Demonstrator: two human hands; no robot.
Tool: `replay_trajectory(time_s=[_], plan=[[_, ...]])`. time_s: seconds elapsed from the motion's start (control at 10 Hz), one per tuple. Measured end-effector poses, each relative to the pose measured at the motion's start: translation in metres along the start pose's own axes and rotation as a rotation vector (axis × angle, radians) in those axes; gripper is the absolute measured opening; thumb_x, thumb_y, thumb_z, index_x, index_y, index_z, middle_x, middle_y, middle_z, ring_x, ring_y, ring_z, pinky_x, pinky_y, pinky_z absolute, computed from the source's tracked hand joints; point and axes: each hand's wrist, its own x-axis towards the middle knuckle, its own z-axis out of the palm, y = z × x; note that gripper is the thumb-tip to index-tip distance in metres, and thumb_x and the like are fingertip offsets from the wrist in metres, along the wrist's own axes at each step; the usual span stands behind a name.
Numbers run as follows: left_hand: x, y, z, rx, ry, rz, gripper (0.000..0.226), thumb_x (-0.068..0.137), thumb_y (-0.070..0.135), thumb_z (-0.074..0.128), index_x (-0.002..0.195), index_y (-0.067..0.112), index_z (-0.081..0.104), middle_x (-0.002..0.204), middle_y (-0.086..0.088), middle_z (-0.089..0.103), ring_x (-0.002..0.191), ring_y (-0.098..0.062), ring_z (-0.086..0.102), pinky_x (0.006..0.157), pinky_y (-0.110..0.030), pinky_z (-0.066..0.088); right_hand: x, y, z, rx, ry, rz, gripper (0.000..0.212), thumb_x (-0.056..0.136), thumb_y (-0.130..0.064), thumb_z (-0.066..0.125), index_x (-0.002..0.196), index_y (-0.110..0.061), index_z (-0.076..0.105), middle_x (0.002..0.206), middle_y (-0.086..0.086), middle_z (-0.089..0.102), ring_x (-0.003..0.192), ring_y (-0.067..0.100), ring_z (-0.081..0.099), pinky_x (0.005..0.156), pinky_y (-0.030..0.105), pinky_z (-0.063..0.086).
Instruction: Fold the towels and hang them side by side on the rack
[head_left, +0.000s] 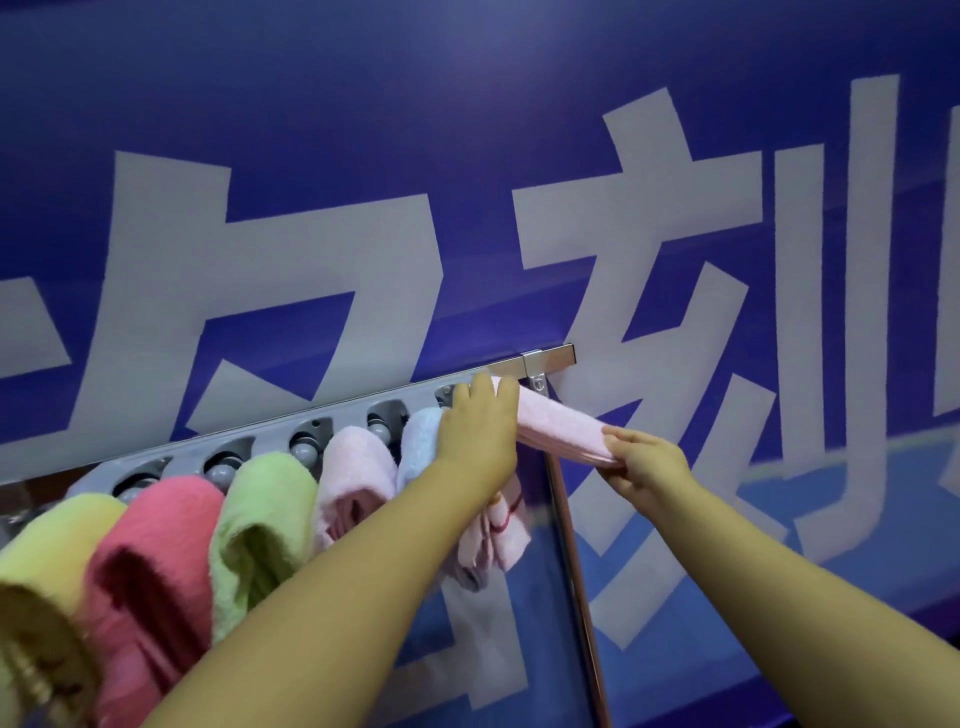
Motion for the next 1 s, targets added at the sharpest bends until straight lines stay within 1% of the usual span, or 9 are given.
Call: replay_trajectory(time_s=[0.1,0.2,0.4,0.5,0.6,0.7,0.8,0.9,1.0], plan=[[-0.001,-0.004,-0.012,-0.128,-0.072,0.0,0.048,0.082,0.001,0.051,0.128,0.01,0.038,0.131,-0.013,0.04,0.118,-0.034,0.042,0.08,-0.034,0.035,0.005,0.023,0.004,0.021,-0.039,0.142,0.021,0.09,0.007,0.05,0.107,0.004,0.063,0.113,0.021,0.053,0.098,0.03,0.052,0.084,0.033,0.048],[-0.007,-0.003,-0.019,-0.207,-0.089,-0.041,0.046,0.084,0.004,0.048,0.128,0.013,0.039,0.136,-0.01,0.038,0.117,-0.033,0.048,0.075,-0.03,0.029,0.005,0.048,0.008,0.002,-0.113,0.237,0.023,0.092,0.002,0.048,0.11,0.0,0.062,0.112,0.018,0.058,0.087,0.025,0.058,0.06,0.026,0.056],[-0.045,0.015,0.009,-0.765,-0.266,-0.302,0.092,0.085,0.001,0.05,0.147,0.037,-0.009,0.154,-0.01,0.008,0.129,-0.034,0.038,0.099,-0.038,0.039,-0.033,0.079,0.008,-0.138,-0.211,0.243,0.031,0.095,-0.002,0.046,0.124,-0.009,0.056,0.074,0.011,0.06,0.052,0.017,0.055,0.045,0.022,0.043],[-0.083,0.012,0.028,-0.893,-0.304,-0.245,0.096,0.089,0.009,0.05,0.14,0.04,-0.024,0.147,-0.012,0.03,0.12,-0.03,0.049,0.092,-0.031,0.041,-0.056,0.079,0.002,-0.189,-0.201,0.223,0.024,0.096,-0.001,0.041,0.11,-0.013,0.056,0.049,0.006,0.054,0.035,0.011,0.047,0.039,0.018,0.04],[-0.133,-0.004,0.034,-0.933,-0.504,-0.254,0.089,0.092,0.008,0.046,0.144,0.037,-0.02,0.126,-0.011,0.048,0.082,-0.022,0.056,0.065,-0.026,0.044,-0.088,0.081,-0.01,-0.314,-0.208,0.258,0.025,0.095,-0.006,0.042,0.074,-0.017,0.05,0.042,-0.002,0.037,0.035,0.009,0.034,0.039,0.019,0.031],[-0.188,-0.018,0.028,-1.023,-0.564,-0.338,0.063,0.096,0.02,0.047,0.149,0.025,0.014,0.127,-0.006,0.051,0.084,-0.016,0.054,0.071,-0.027,0.043,-0.128,0.096,-0.014,-0.41,-0.274,0.279,0.022,0.093,-0.009,0.047,0.072,-0.015,0.046,0.044,-0.002,0.03,0.04,0.01,0.03,0.04,0.019,0.032],[-0.229,-0.032,0.018,-1.244,-0.351,-0.462,0.019,0.094,0.03,0.052,0.106,0.016,0.056,0.104,-0.005,0.063,0.085,-0.012,0.061,0.069,-0.026,0.048,-0.178,0.111,-0.007,-0.453,-0.384,0.255,0.016,0.093,-0.019,0.056,0.082,-0.008,0.059,0.045,-0.001,0.046,0.051,0.011,0.046,0.05,0.02,0.045],[-0.232,-0.062,-0.003,-1.47,-0.068,-0.629,0.035,0.089,0.045,0.054,0.068,0.018,0.05,0.06,0.003,0.054,0.053,-0.008,0.049,0.048,-0.021,0.037,-0.201,0.111,0.02,-0.478,-0.448,0.174,0.032,0.089,-0.032,0.061,0.067,-0.009,0.059,0.05,0.002,0.043,0.046,0.011,0.037,0.048,0.022,0.035],[-0.21,-0.098,-0.029,-1.759,0.057,-0.711,0.055,0.086,0.061,0.045,0.051,0.018,0.04,0.045,0.002,0.034,0.037,-0.01,0.028,0.037,-0.018,0.02,-0.196,0.099,0.067,-0.434,-0.518,0.068,0.044,0.086,-0.041,0.061,0.054,-0.015,0.045,0.052,0.004,0.032,0.044,0.012,0.025,0.045,0.023,0.02]])
